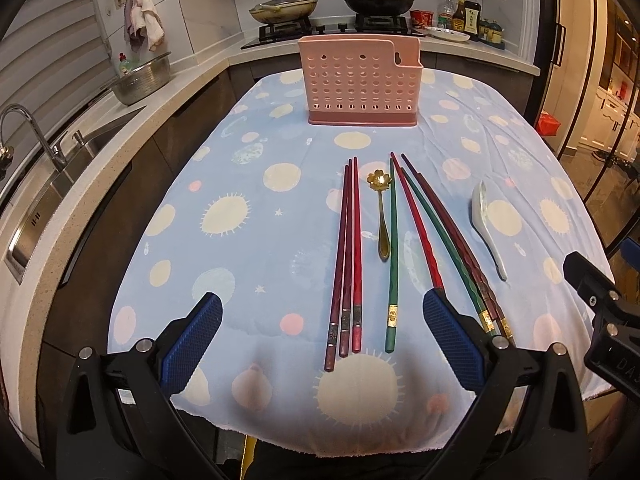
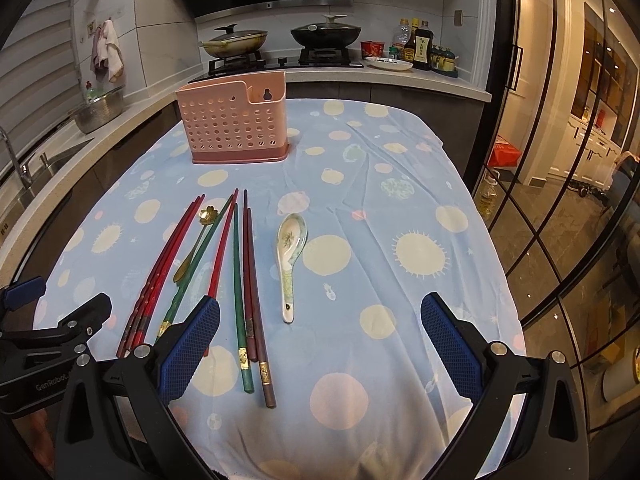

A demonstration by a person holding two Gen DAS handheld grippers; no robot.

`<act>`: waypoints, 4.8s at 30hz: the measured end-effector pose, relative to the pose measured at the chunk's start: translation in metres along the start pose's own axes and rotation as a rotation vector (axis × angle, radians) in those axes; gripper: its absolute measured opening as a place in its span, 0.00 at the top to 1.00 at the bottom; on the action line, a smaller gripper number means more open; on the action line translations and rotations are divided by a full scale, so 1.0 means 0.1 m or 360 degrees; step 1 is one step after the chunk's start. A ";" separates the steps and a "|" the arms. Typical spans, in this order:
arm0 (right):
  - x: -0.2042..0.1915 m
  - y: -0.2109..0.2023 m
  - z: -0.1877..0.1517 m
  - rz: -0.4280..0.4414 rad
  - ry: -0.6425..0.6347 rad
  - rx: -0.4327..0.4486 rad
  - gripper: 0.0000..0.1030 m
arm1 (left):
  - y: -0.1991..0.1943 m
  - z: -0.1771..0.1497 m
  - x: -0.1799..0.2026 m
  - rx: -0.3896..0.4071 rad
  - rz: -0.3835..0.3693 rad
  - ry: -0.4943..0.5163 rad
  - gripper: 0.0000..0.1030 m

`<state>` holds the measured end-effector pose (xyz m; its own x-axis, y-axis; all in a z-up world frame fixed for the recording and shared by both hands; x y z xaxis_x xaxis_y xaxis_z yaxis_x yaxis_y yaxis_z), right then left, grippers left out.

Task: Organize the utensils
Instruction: 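Grasp a dark red chopstick with the left gripper while the right gripper grasps the white ceramic spoon, then lift and carry the chopstick with the left gripper while the right gripper carries the spoon to the pink caddy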

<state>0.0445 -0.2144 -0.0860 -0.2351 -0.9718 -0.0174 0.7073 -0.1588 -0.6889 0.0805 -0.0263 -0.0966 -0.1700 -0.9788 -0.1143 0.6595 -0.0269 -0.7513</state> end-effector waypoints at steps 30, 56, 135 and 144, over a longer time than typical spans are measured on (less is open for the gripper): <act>-0.18 0.91 -0.15 0.0115 0.0068 -0.0198 0.58 | 0.77 -0.35 -0.34 -0.0229 -0.0086 -0.0069 0.19; -0.29 1.11 -0.17 0.0137 0.0032 -0.0279 0.77 | 0.80 -0.33 -0.23 -0.0234 -0.0224 0.0022 0.62; -0.77 1.56 3.14 0.0678 0.0173 0.0162 0.94 | 0.11 4.04 -0.57 0.0713 -0.0386 -0.0144 0.93; -0.74 1.98 2.89 0.0602 0.0200 0.0048 0.90 | 0.68 3.89 -0.49 0.0552 -0.0350 -0.0125 0.93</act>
<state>0.3944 -0.2246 -0.0118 -0.0327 -0.9340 -0.3557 0.7783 0.1994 -0.5953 0.4186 -0.0596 0.1103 -0.2871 -0.9542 0.0843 0.8235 -0.2908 -0.4871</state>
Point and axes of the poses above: each gripper's, at about its wrist camera, not at the fingertips, and y roughly the way its jaws point, x to its right, z to its top, the point moved 10 cm from there along y, roughly the way its jaws point, and after that the axes turned 2 degrees about x, right-handed, at the moved point
